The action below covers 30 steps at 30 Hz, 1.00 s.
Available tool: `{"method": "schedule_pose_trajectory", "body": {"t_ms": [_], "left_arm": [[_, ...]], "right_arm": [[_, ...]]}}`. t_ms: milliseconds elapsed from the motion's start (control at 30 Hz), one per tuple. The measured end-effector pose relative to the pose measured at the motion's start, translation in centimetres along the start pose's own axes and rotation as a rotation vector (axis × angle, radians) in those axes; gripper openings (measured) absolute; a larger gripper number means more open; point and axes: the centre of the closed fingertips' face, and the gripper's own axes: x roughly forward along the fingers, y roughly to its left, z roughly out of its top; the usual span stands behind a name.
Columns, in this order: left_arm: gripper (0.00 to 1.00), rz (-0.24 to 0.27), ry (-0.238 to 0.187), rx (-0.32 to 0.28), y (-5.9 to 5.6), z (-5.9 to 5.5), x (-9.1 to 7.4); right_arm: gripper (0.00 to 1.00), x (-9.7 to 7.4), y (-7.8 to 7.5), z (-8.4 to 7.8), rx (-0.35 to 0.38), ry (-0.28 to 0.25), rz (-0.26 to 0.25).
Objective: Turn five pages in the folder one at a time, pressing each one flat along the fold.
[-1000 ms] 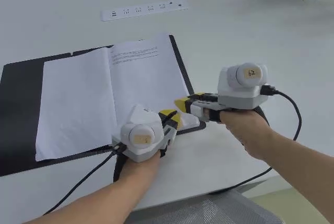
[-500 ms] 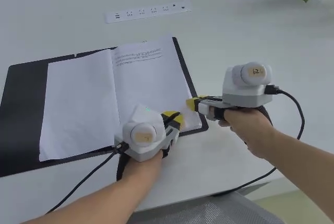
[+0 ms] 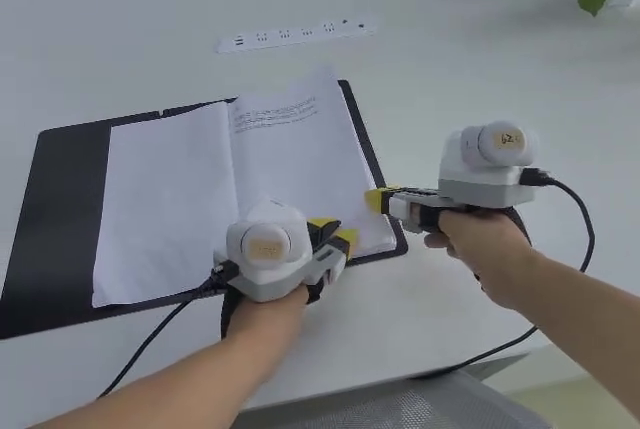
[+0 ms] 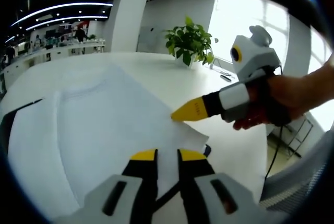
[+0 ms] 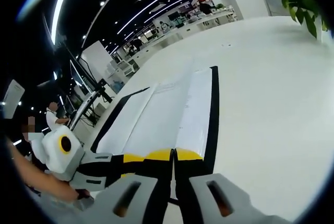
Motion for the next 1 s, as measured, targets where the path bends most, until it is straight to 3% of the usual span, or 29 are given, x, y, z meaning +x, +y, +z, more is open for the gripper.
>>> {"method": "schedule_pose_trajectory", "body": {"t_ms": [133,400,667,1000], "left_arm": [[0.13,-0.001,-0.019,0.017,0.5,0.9,-1.3],[0.14,0.026,-0.062,0.034,2.0,2.6,-4.8],[0.15,0.080,-0.107,0.047,4.6,3.9,-9.4],[0.16,0.166,-0.135,0.036,8.8,3.6,-15.1]], "right_arm": [[0.00,-0.4,0.5,0.5,0.000,-0.018,0.004],[0.00,-1.2,3.5,1.9,0.023,-0.062,0.065],[0.00,-1.7,8.2,3.8,0.035,-0.125,0.170],[0.00,-0.2,14.5,4.5,0.009,-0.145,0.277]]}}
